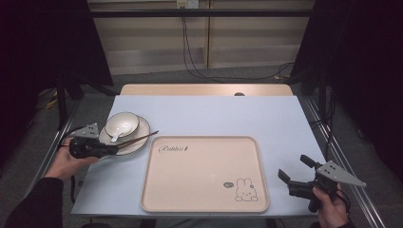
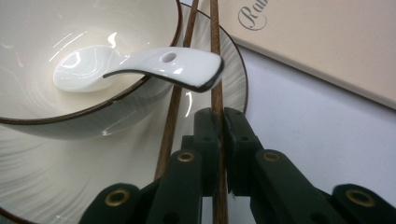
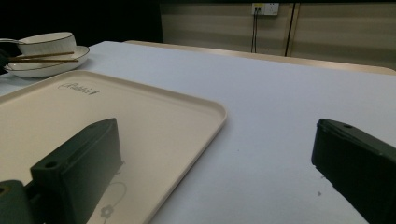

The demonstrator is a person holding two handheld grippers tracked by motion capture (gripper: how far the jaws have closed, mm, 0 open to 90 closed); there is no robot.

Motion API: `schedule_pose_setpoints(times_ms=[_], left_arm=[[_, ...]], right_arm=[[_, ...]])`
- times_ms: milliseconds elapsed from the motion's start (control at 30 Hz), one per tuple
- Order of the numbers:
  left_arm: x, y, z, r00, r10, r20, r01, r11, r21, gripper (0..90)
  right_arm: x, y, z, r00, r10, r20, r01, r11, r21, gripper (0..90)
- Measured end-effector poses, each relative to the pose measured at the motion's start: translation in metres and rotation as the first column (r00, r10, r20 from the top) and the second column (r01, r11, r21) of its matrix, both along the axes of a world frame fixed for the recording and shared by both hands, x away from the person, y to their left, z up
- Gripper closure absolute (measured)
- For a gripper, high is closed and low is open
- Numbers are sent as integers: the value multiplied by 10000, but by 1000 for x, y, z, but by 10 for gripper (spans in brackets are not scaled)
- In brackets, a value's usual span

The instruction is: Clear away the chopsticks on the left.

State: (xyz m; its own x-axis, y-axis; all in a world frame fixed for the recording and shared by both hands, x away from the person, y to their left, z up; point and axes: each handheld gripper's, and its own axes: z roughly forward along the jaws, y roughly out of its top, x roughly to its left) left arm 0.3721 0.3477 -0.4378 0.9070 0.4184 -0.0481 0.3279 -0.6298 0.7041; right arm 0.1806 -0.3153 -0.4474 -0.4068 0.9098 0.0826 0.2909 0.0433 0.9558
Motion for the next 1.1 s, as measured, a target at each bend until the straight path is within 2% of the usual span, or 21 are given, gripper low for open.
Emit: schedule_pose_setpoints(times_ms=[67,233,367,500,533,600,633,800,833,933,967,1000,1067,1100], left_arm=[[-4,1,6,9999,55,-120,-56,9999,-118,849],[-11,0,9,9994,278,-192,-286,9986,-445,849],[-23,-3,11,9973,673,-308,-696,9943,-803,848],[-29,-5,12,9957,791,-487,-836,9915,-994,848],[-30,-5,12,9943,860,-633,-929,9889,-1157,848],[-34,-6,13,9928,1006,-646,-1080,9864,-1240,848],[-37,-8,13,9909,1127,-731,-1226,9814,-1479,848],[-44,-12,14,9875,1330,-850,-1449,9773,-1545,848],[-48,-15,14,9849,1419,-993,-1578,9716,-1765,848],[-53,-19,14,9825,1481,-1129,-1675,9678,-1880,848],[-58,-23,13,9803,1528,-1251,-1760,9633,-2027,848],[-58,-23,13,9803,1528,-1251,-1760,9633,-2027,848],[-62,-27,15,9782,1617,-1303,-1872,9583,-2161,848],[-67,-30,17,9752,1755,-1351,-2032,9518,-2300,848]], right_arm=[[0,0,0,10000,4,1,-4,10000,2,10],[0,0,0,10000,7,6,-7,10000,10,10],[0,0,0,10000,37,7,-37,10000,9,10],[0,0,0,10000,42,16,-42,10000,13,10],[0,0,0,10000,40,15,-40,10000,11,10],[1,0,0,10000,37,27,-37,10000,4,10],[1,0,0,10000,32,24,-32,10000,7,10],[0,0,0,10000,-3,3,3,10000,34,10],[0,0,0,10000,15,7,-15,10000,25,10],[0,0,0,10000,-16,1,16,10000,39,11],[0,0,0,10000,-15,3,15,10000,44,11],[0,0,0,10000,-15,3,15,10000,44,11],[0,0,0,10000,0,-1,0,10000,49,10],[0,1,0,10000,3,-12,-3,10000,58,10]])
